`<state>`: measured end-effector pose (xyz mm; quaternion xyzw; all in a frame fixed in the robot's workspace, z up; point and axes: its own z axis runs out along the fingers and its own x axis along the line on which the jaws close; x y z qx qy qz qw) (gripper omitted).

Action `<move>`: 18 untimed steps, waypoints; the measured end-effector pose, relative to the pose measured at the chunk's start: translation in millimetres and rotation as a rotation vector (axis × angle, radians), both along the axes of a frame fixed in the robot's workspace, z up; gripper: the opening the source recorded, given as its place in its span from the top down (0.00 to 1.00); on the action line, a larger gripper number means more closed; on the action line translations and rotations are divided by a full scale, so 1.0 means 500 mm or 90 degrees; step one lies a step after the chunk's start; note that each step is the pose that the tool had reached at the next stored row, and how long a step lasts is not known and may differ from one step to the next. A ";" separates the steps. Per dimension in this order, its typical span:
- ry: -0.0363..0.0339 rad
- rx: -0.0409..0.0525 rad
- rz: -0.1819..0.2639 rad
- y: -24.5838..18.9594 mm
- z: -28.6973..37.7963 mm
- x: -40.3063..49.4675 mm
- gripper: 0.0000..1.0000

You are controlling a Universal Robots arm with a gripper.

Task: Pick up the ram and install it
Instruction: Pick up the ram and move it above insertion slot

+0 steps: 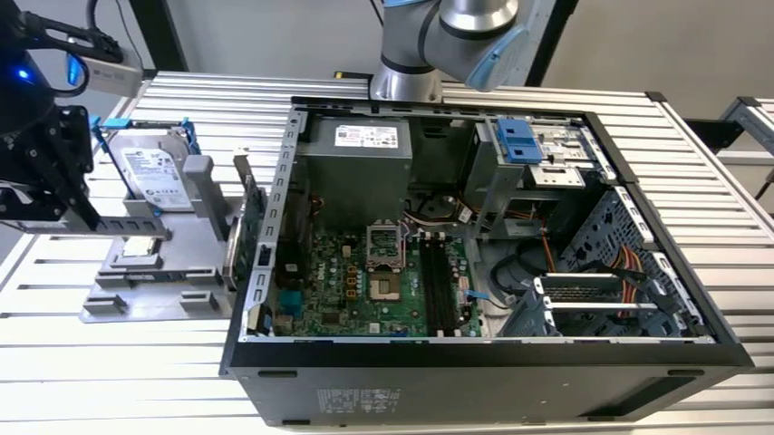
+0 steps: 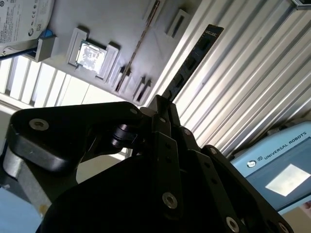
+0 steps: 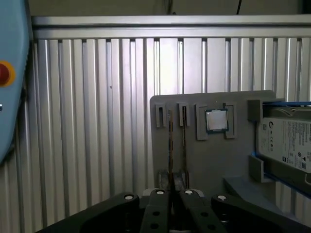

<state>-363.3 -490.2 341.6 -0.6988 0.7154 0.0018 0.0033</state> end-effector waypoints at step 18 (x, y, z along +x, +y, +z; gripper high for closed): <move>0.0000 -0.0013 0.000 0.0001 0.007 0.008 1.00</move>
